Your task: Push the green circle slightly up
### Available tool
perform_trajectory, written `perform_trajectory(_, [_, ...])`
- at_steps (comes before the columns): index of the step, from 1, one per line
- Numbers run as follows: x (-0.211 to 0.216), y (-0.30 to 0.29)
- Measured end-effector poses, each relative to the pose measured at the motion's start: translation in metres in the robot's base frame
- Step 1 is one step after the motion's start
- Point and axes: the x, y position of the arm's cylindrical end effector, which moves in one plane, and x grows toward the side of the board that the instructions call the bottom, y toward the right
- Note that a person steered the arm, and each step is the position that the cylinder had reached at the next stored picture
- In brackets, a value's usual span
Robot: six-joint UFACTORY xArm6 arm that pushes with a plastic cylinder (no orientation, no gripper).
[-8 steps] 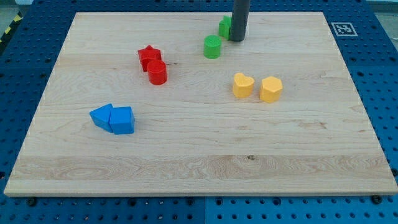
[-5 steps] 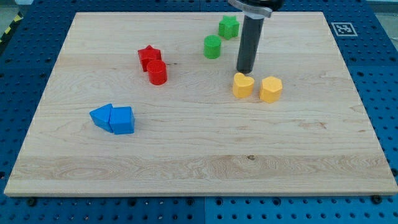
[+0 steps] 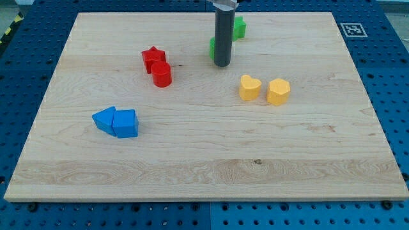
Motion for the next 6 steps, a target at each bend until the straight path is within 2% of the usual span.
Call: perform_trajectory(6, [-0.046, -0.017])
